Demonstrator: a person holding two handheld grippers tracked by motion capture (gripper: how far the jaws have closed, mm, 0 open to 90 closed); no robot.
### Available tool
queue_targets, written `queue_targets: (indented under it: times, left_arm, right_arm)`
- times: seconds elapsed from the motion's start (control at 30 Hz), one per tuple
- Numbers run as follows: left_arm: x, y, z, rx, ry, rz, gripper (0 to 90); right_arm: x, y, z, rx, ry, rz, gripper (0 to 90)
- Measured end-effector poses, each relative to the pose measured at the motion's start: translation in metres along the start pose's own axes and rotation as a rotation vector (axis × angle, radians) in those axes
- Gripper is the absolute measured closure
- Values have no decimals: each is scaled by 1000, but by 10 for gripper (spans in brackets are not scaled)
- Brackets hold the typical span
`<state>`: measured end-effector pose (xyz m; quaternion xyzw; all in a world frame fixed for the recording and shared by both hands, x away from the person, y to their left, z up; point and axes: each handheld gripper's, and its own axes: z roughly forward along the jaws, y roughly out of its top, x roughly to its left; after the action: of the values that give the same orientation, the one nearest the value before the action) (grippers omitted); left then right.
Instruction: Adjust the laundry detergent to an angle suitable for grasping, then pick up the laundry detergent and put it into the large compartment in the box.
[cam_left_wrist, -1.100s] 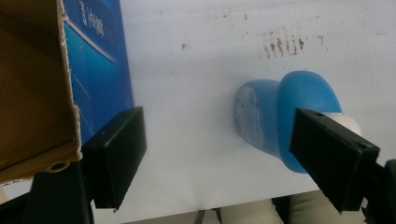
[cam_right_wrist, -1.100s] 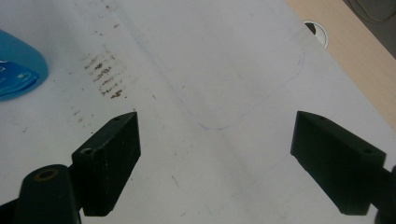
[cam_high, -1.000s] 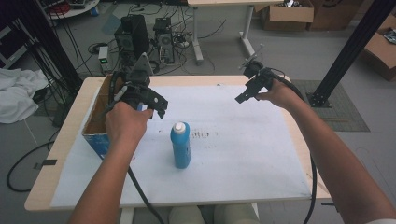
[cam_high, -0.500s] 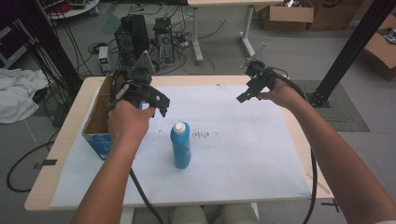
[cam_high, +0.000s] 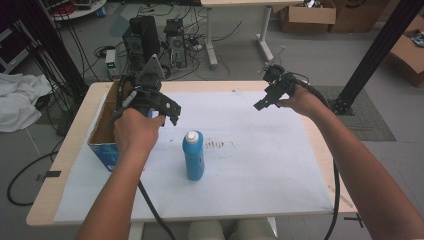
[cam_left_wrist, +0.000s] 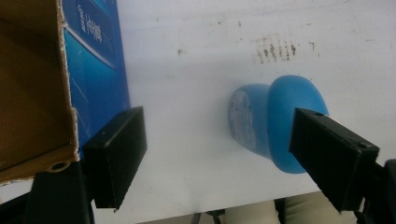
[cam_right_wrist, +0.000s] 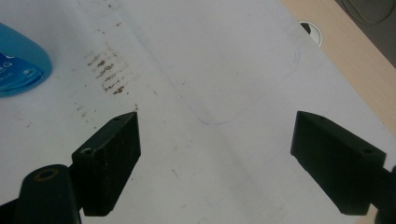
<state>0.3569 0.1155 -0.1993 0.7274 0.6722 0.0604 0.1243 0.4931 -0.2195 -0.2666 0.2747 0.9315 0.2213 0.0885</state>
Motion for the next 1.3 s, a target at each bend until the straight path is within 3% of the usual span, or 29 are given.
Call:
queue_targets:
  times: [0.77,0.9,1.0,1.3]
  left_arm:
    - [-6,-3,-8,-7,5,-1,202]
    - [-12,-5,-13,-6,9,-1,198]
    - [-18,-5,-17,-3,-9,-22,194]
    - [-45,-2,-24,1,-18,-11,193]
  right_arm:
    - [2,-2,-3,-5,-3,-6,158]
    - [1,-3,-4,-5,-5,-9,157]
    - [3,-4,-4,-4,0,-18,158]
    - [3,-8,-7,-10,-1,-26,158]
